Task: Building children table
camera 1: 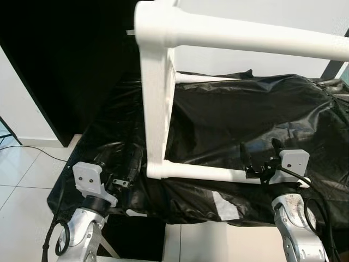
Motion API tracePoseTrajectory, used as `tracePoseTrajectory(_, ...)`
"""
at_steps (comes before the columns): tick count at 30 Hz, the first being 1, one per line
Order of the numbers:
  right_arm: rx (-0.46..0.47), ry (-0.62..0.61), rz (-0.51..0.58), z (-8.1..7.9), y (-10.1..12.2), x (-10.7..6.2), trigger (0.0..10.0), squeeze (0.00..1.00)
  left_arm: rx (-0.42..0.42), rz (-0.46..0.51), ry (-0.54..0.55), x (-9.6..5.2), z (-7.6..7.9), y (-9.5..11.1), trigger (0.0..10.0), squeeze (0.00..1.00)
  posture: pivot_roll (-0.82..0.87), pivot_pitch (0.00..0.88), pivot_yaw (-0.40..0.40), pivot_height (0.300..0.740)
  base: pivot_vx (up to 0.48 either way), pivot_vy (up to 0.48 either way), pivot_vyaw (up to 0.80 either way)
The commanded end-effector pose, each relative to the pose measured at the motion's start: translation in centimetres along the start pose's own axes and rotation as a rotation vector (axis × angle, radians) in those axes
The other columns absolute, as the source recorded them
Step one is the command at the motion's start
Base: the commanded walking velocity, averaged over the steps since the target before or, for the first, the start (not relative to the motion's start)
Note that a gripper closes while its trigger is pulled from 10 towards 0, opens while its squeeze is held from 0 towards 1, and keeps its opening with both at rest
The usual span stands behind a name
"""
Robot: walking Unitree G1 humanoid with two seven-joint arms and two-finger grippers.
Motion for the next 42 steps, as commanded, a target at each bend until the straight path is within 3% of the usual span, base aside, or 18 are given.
tracePoseTrajectory(1,0.005,0.006,-0.013,0.0,-0.4,0.0,10.0,0.0,0.023,0.007,0.077,-0.1,-0.5,0.3,10.0,0.0,0.1,0.0,-0.006,0.74,0.0,-0.266,0.0)
tracePoseTrajectory(15,-0.003,0.02,-0.019,0.1,-0.5,-0.1,10.0,0.0,0.017,0.011,0.09,-0.3,-0.6,0.4,10.0,0.0,0.11,0.0,-0.019,0.74,0.0,-0.271,0.0)
tracePoseTrajectory(29,-0.009,0.05,-0.02,0.1,-0.7,0.2,10.0,0.0,-0.008,0.092,0.163,-0.5,-1.2,2.2,10.0,0.0,0.13,0.0,-0.032,0.74,0.0,0.0,0.0)
tracePoseTrajectory(42,-0.015,0.046,-0.019,0.3,-0.7,0.0,10.0,0.0,-0.046,0.012,0.125,-0.7,-1.0,1.1,10.0,0.0,0.12,0.0,-0.02,0.74,0.0,0.0,0.0)
Point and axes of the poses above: a point about 5 cm out from each wrist's last joint towards the gripper, its own x axis pointing out of the wrist towards the gripper, its own y axis along the axis of the wrist's last joint, z = x × y, the point moved 2 cm from there along x, pointing out of the wrist towards the gripper, and after that the axes turned 2 degrees about -x, right-handed, at the moved point
